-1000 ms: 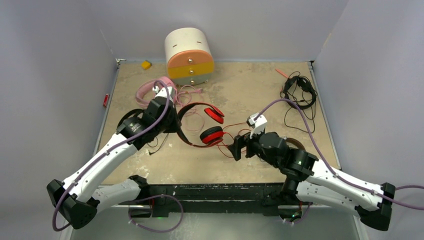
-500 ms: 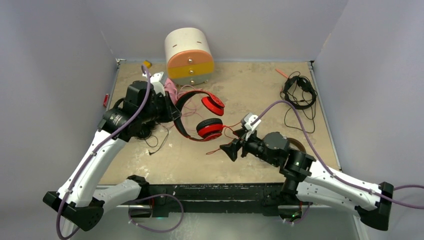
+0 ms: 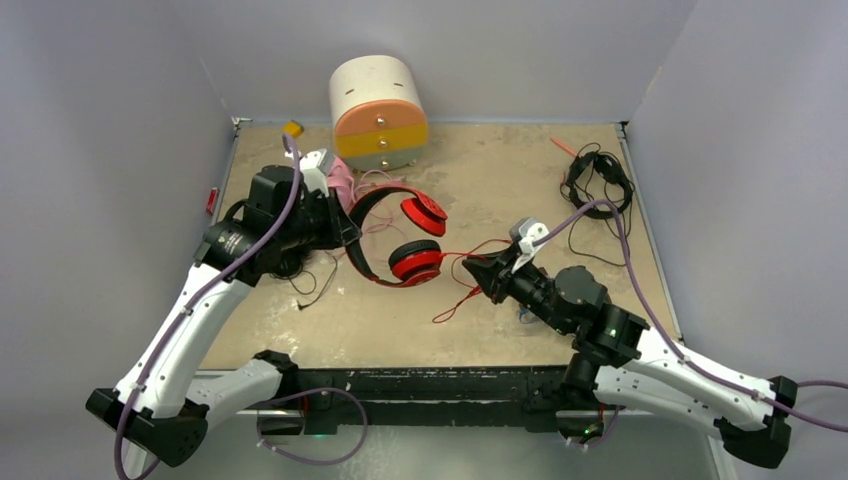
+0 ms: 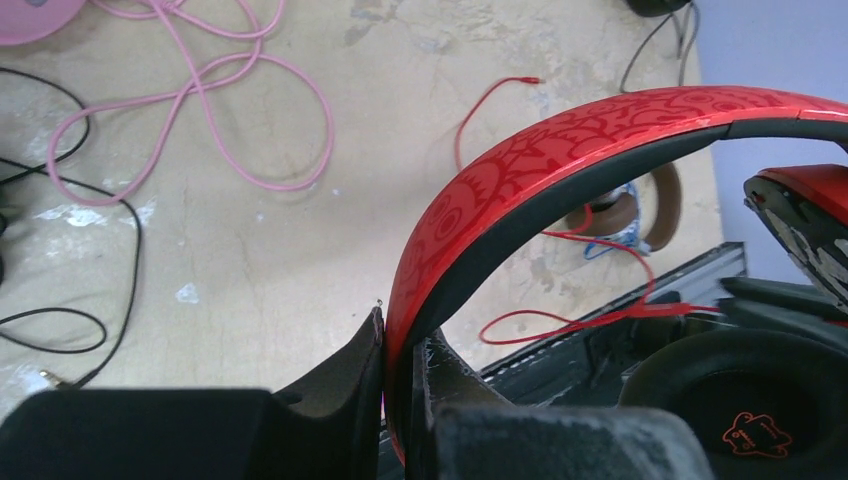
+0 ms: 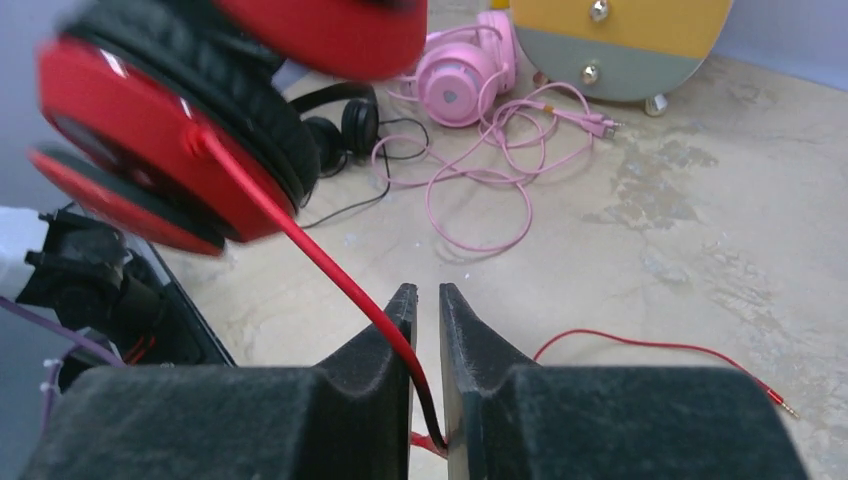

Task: Wrap the headphones
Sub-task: Wrap the headphones cable around the headphones.

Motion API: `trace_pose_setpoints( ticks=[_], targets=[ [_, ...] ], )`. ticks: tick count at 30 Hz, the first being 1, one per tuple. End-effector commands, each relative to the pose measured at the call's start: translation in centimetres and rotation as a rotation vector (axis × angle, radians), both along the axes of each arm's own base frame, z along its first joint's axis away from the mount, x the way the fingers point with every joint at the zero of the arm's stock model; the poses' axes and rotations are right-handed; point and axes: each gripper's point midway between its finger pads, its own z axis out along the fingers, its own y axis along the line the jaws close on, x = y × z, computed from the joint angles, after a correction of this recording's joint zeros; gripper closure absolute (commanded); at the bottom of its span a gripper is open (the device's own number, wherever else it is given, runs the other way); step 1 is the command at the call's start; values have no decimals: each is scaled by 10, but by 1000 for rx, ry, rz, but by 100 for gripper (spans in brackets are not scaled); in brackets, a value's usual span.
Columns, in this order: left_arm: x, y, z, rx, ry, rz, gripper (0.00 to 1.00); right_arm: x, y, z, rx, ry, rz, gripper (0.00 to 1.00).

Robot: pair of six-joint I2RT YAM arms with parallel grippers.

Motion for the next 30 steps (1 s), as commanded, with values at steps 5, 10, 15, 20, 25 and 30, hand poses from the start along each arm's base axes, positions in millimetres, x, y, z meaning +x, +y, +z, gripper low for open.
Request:
trace_pose_setpoints(
  ticks=[5,10,15,20,25,30],
  targets=[
    [5,19,-39,130,-14,16,100,25,-2,50,-73,-54,-107,87],
    [6,16,-68,152,28,-1,100,34,11,57,-144,-92,-93,88],
    [13,15,-90,245,61,18,100,43,25,59,-207,-142,-67,85],
    [14,9,-101,399,13,29,100,55,33,51,-279,-126,-97,82],
    [16,11,-109,458,25,52,100,55,47,48,-304,-125,-47,74],
    [13,0,-111,468,13,3,100,54,60,42,-321,-121,4,70]
  ],
)
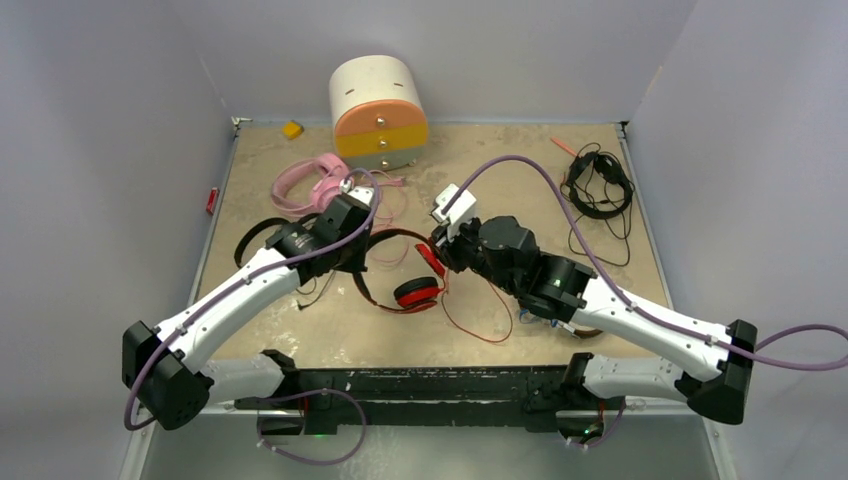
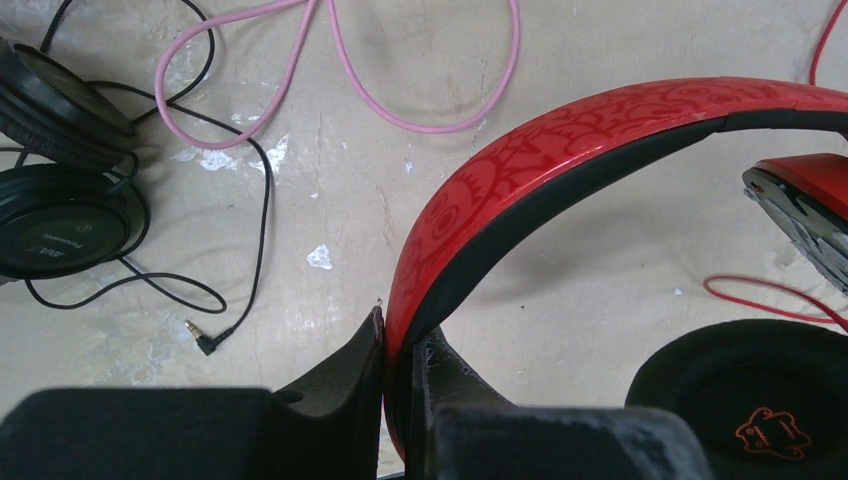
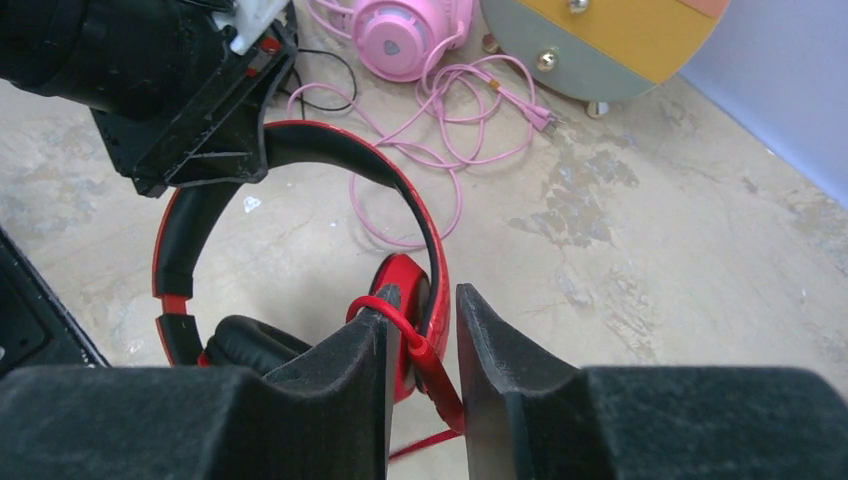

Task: Wrap the headphones
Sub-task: Wrap the headphones cable around the headphones.

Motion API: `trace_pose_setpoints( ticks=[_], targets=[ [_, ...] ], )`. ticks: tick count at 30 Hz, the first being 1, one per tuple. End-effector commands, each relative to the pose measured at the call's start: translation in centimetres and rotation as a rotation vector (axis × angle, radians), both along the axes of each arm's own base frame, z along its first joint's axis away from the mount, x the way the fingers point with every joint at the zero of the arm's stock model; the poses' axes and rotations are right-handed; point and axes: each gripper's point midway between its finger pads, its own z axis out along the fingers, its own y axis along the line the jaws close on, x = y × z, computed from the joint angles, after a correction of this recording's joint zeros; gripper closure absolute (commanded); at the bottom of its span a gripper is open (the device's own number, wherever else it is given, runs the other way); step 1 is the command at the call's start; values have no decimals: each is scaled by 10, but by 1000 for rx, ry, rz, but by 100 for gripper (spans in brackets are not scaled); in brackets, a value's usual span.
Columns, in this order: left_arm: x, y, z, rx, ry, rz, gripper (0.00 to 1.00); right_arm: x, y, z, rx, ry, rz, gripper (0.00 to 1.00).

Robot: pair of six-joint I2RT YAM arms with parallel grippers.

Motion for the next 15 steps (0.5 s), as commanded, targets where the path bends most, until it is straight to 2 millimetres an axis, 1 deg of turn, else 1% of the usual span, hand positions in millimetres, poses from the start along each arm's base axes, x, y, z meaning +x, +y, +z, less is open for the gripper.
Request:
trace_pose_setpoints(
  ticks=[1,5,8,11,13,15],
  targets=[
    [8,-13,15,-9,-74,-40,100,3,12,26,39,-46,37,70],
    [2,-17,15,24,-82,-80,100,9,16,18,-4,-23,15,70],
    [-3,-18,15,22,-73,-105,100,17,15,16,-27,-23,-29,71],
    [-11,-27,17,-18,-65,-157,100,18,18,14,-34,-15,-24,71],
    [-13,-28,17,-12,-61,-168,100,16,21,13,-32,-11,-7,70],
    [-16,-25,17,6,-55,-168,100,19,19,13,-38,-15,-25,70]
  ],
)
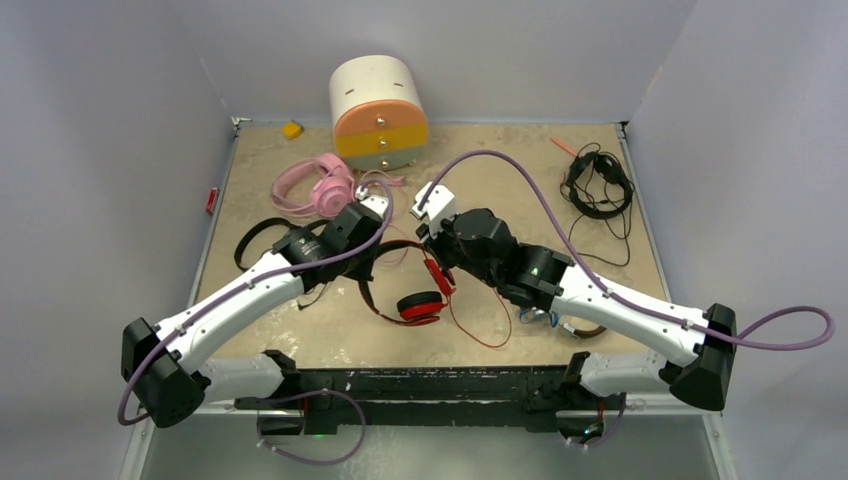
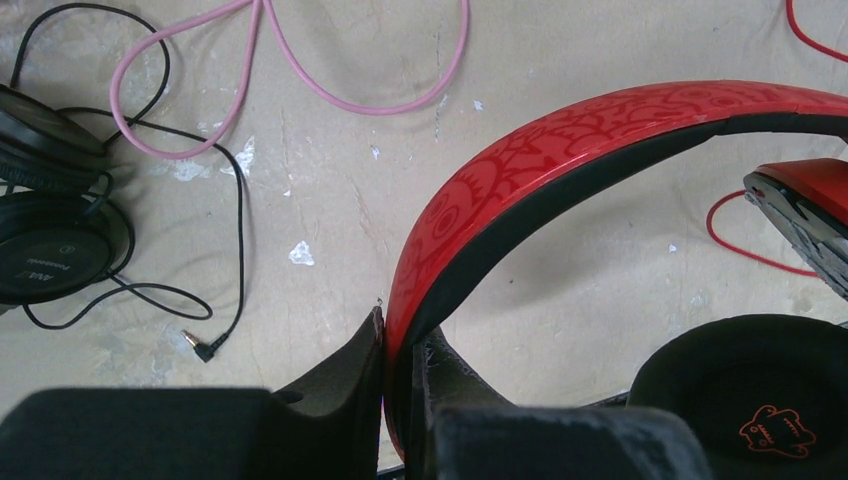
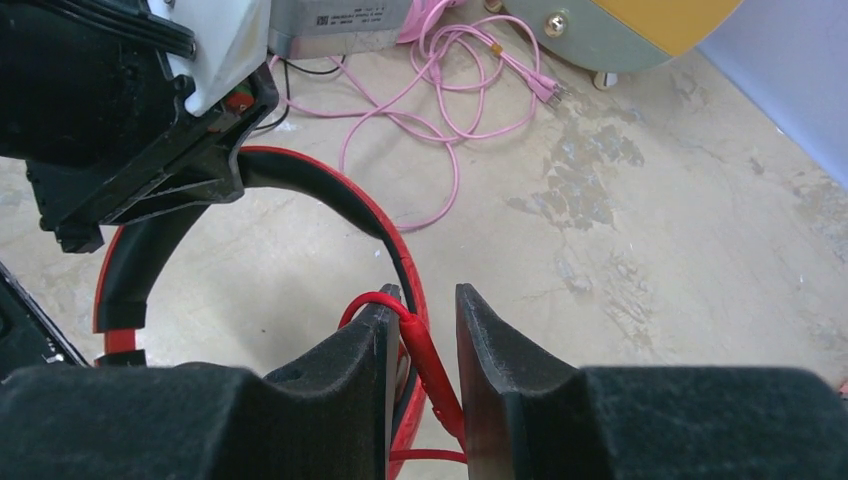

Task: Wrap the headphones
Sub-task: Wrap the headphones cable around the headphones.

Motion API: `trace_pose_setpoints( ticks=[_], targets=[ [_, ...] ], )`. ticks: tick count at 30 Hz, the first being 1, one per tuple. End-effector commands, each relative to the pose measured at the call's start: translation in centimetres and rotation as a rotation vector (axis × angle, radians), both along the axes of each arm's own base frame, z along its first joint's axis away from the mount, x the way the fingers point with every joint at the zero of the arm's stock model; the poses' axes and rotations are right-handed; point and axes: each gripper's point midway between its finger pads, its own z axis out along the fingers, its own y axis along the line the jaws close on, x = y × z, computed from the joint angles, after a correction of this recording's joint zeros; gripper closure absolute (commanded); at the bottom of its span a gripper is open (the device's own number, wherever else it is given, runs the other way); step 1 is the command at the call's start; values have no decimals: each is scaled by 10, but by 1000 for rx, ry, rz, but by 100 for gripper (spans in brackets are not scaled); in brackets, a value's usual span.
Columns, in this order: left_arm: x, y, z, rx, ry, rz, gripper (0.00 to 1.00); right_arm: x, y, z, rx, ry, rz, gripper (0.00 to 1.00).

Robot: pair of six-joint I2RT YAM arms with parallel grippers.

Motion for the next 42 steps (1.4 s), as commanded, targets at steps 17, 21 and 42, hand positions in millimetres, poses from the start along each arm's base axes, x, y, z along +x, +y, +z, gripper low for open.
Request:
trace_pose_setpoints(
  ticks=[17,21,42],
  targets=[
    [-70,-26,91,-422,-24,-215,100,88,-100,-23,164,181,-482,69],
    [-95,-38,131,-582,-25,-319,100,96,-96,-45,172,230,-470,69],
    [-72,-2,237,-737,-246,-5,100,82,-81,-65,330,237,-377,34]
  ],
)
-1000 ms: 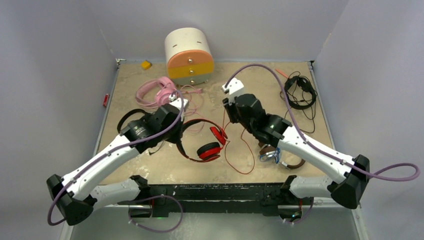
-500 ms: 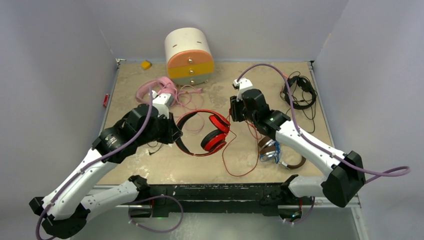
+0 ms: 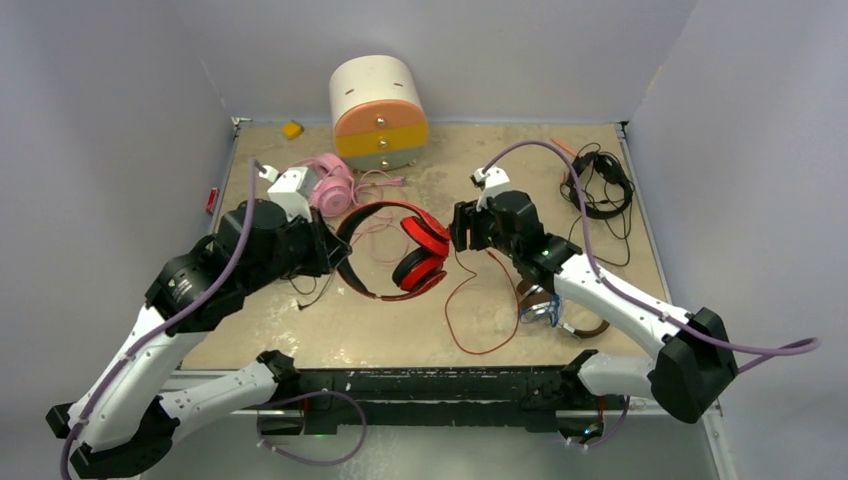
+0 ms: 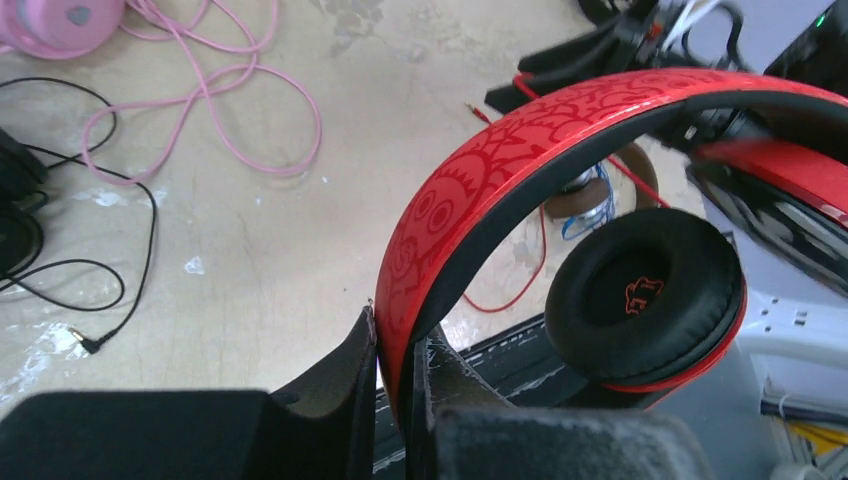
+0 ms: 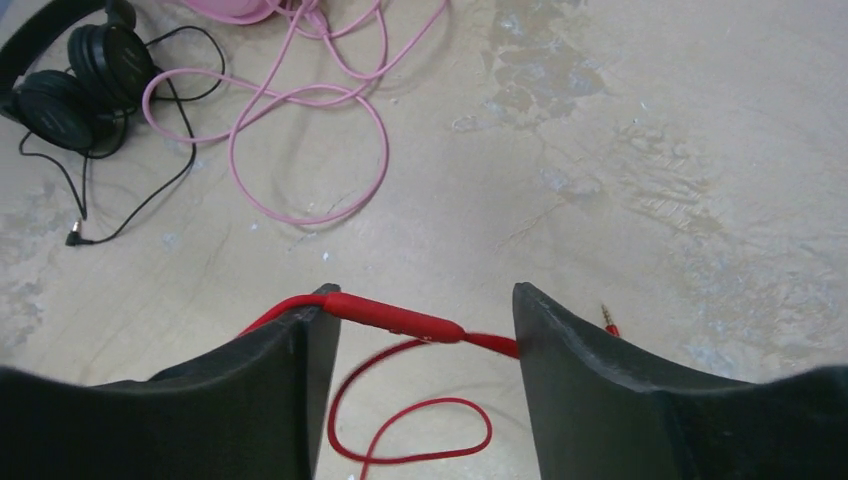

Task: Wrap the headphones
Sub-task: Wrap the headphones cable around the headphones.

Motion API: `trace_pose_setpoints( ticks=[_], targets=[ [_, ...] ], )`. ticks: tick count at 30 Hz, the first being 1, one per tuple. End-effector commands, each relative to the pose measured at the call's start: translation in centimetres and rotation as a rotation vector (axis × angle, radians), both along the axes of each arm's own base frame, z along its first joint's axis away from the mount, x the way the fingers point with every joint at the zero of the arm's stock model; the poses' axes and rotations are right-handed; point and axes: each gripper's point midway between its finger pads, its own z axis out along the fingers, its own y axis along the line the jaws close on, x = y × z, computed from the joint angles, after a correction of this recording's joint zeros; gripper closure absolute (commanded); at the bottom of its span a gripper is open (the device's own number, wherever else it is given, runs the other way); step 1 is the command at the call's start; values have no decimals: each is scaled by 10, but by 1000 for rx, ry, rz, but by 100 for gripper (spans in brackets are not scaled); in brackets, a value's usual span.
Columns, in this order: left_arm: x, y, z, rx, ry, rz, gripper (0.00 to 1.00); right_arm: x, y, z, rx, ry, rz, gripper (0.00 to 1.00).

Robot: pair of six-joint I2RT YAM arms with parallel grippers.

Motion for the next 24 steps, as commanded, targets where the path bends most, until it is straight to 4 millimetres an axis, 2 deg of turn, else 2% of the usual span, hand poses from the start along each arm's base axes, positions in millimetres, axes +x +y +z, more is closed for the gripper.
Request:
trace_pose_setpoints(
  ticks=[1,3,8,14,16,18,20,22,24],
  targets=[
    [-8,-4,77,-214,-115,3,100,10,-13,14,77,-79,-77,28],
    [-4,-6,82,-215,-117,15,100,8,-14,16,92,-88,-82,23],
    [9,-20,85,-200,-100,12,100,7,-28,12,85,-83,-157,2],
    [30,-23,94,-148,-122,56,100,9,-56,0,46,-33,-334,1],
    [35,-22,97,-139,-131,64,100,8,-61,0,59,-34,-364,5],
    [41,-14,104,-124,-153,97,100,7,-70,-1,68,-40,-416,9],
    [50,5,112,-83,-182,182,100,8,-81,-2,84,-40,-484,9],
    [56,33,123,-23,-225,306,100,7,-96,-9,76,-9,-554,2],
    [58,55,133,17,-268,390,100,8,-109,-14,79,27,-620,1]
  ],
)
